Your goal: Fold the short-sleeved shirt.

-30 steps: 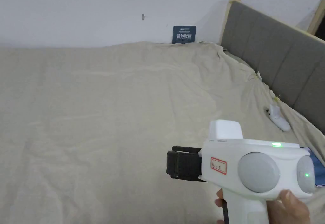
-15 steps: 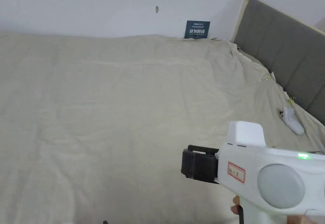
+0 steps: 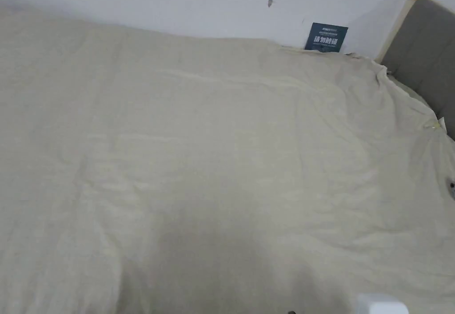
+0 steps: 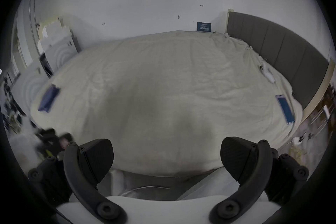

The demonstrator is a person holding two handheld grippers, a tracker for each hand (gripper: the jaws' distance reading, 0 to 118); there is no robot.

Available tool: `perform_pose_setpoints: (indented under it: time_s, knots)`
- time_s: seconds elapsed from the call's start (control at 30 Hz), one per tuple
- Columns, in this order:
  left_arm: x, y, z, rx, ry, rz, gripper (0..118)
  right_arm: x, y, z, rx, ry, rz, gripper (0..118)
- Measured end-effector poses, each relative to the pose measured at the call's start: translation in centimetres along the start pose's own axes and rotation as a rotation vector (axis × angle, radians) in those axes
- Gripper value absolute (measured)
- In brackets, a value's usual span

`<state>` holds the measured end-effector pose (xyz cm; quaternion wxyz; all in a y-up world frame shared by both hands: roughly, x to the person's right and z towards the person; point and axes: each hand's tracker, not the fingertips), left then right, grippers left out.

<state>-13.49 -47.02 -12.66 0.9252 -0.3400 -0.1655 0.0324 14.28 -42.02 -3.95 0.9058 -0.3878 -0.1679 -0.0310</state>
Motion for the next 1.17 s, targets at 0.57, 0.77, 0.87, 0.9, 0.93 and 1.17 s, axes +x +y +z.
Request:
perform_pose_setpoints:
  time_s: [0.57, 0.77, 0.87, 0.9, 0.93, 1.17]
  knots:
    - [-4.1, 13.3, -24.5, -0.071, 0.269, 0.163, 118, 4.7, 10.2, -23.0, -0.051, -0.328, -0.321, 116]
    - [-2.3, 12.9, -26.0, -0.118, 0.386, 0.093, 118, 5.4, 9.7, -25.9, -0.126, -0.289, -0.417, 118]
    - [-2.9, 12.9, -25.8, -0.131, 0.358, 0.127, 118, 5.8, 9.3, -25.4, -0.104, -0.259, -0.428, 118]
    - [-3.2, 13.1, -25.8, -0.144, 0.344, 0.138, 118, 6.1, 9.2, -25.5, -0.103, -0.254, -0.435, 118]
    - [-3.3, 13.0, -25.7, -0.136, 0.341, 0.143, 118, 6.1, 9.2, -25.5, -0.102, -0.252, -0.435, 118]
    - [-3.1, 12.8, -25.6, -0.125, 0.352, 0.13, 118, 6.0, 9.2, -25.5, -0.104, -0.259, -0.432, 118]
